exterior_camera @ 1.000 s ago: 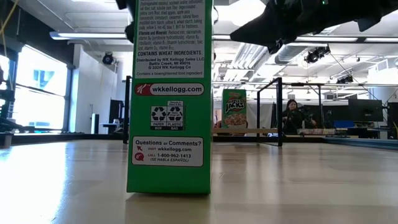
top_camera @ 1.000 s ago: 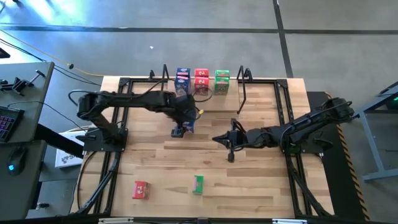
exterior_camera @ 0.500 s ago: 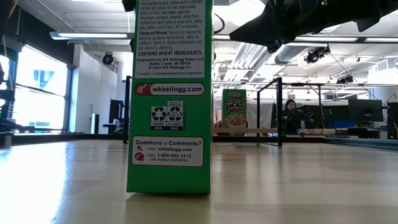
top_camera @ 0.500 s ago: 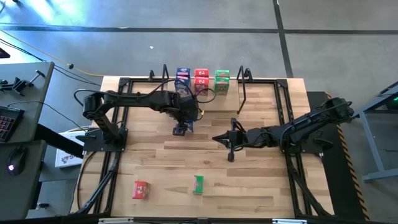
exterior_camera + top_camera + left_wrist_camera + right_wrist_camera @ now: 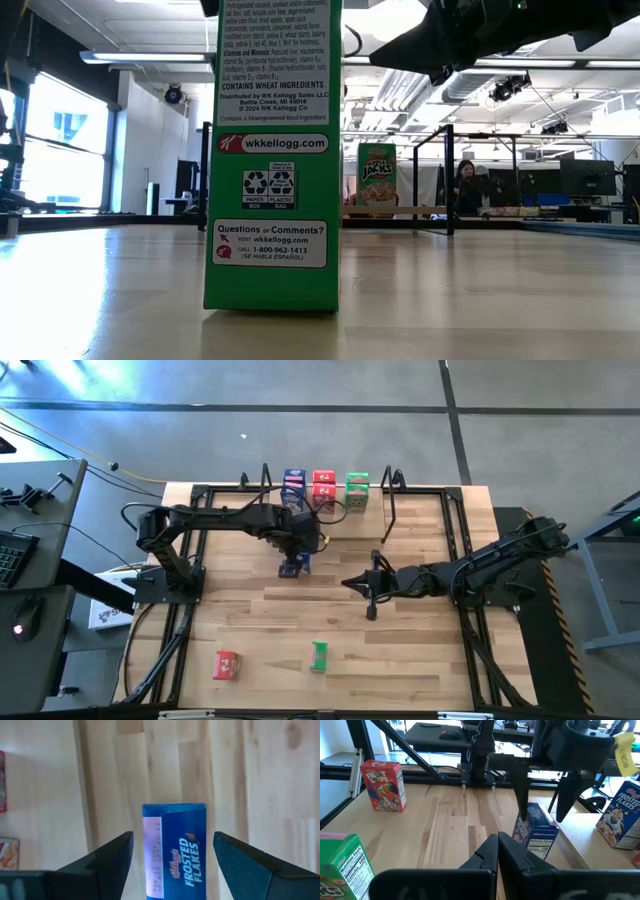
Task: Stack cereal on shelf
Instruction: Put the center blue cereal box on the shelf aligned with the other blue cereal box
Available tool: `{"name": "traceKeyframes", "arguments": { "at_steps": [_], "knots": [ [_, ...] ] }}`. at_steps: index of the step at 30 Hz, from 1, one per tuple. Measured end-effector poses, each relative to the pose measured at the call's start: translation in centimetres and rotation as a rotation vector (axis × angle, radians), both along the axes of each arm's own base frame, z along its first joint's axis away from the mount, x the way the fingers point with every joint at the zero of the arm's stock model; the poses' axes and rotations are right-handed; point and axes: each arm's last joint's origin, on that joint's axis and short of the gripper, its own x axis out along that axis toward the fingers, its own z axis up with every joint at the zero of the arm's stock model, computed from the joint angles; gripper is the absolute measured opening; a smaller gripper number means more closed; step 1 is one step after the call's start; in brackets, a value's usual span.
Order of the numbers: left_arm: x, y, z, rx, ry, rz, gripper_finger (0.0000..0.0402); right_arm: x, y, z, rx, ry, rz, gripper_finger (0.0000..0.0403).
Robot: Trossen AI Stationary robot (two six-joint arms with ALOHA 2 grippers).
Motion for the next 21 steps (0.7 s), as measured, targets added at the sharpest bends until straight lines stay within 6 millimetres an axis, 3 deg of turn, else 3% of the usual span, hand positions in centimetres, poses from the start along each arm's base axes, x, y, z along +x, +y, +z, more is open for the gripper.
{"name": "traceKeyframes", "arguments": {
  "at_steps": [10,21],
  "knots": [
    [-0.1,0.2,-0.1,0.000,0.010,0.036,0.0267,0.0,0.0,-0.1,-0.001,0.005,0.002,0.0000],
    [0.4,0.5,-1.2,-0.022,0.041,0.043,0.0225,0.0,0.0,-0.1,-0.002,0.015,0.003,0.0000]
  ]
}}
